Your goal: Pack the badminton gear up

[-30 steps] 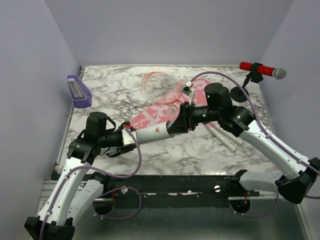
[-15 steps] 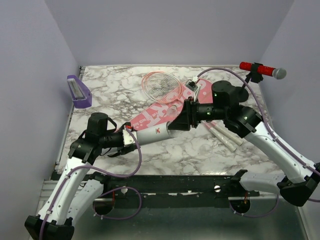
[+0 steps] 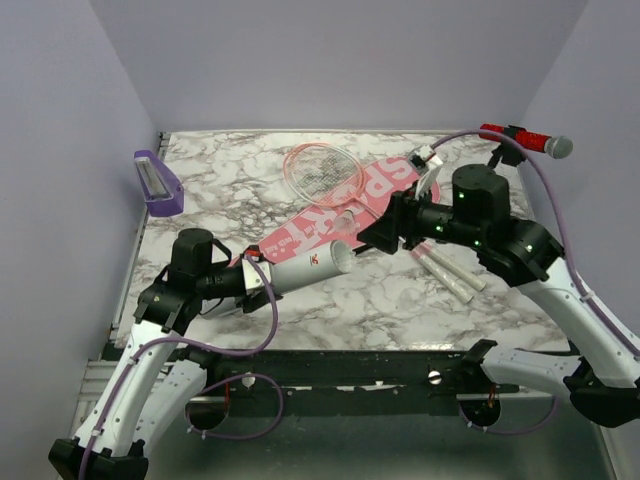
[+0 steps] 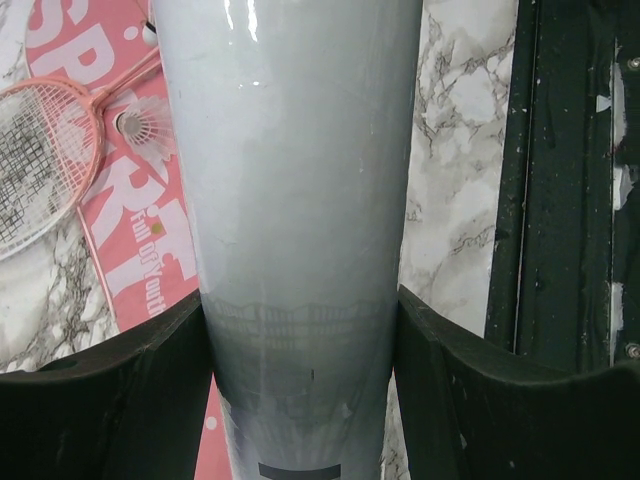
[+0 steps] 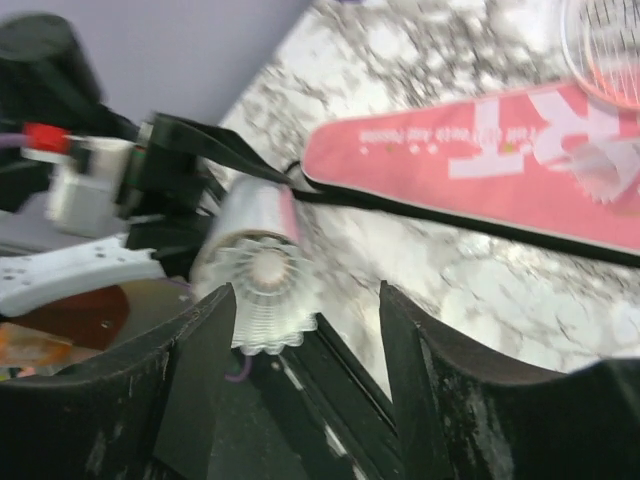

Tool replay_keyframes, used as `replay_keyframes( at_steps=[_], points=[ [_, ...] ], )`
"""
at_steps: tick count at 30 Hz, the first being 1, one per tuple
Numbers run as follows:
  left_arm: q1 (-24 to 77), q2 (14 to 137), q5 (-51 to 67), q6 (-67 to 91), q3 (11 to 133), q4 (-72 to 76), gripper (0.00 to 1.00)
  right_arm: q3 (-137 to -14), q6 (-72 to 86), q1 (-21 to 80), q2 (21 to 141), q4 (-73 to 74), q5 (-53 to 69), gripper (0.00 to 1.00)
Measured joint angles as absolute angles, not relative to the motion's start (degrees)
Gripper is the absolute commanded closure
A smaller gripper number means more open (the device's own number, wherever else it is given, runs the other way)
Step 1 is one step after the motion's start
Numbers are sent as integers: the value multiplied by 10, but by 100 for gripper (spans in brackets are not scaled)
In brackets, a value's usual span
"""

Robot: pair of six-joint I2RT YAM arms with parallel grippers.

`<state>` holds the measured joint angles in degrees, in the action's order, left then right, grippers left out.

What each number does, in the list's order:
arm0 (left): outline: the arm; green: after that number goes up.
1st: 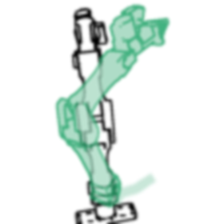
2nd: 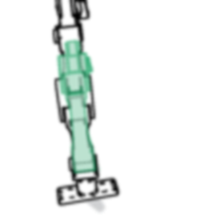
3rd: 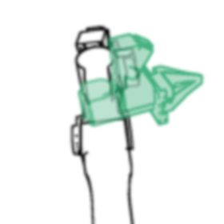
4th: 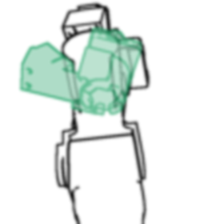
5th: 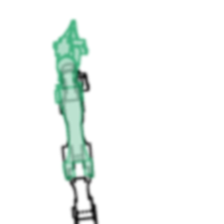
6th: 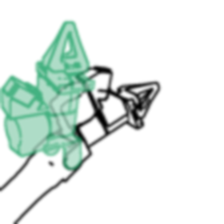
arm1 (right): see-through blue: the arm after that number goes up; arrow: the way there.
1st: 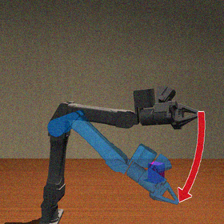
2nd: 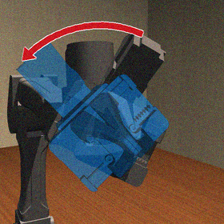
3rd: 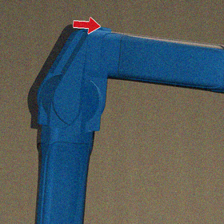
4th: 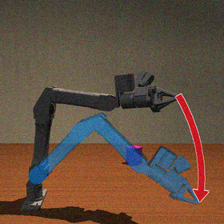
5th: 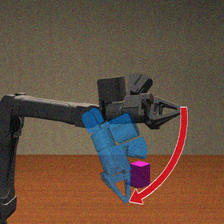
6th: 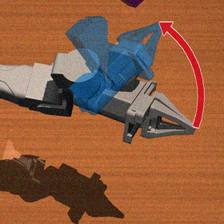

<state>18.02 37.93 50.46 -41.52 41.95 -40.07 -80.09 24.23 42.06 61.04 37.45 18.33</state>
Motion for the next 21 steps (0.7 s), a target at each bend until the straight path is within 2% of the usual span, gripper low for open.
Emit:
replay_keyframes(
  at_steps=[6,21],
  points=[
    [180,381,510,-397,420,-396,60,-723,237,421,634,380,174,31],
    [180,389,513,-370,423,-382,60,-661,286,421,661,280,240,34]
  ],
)
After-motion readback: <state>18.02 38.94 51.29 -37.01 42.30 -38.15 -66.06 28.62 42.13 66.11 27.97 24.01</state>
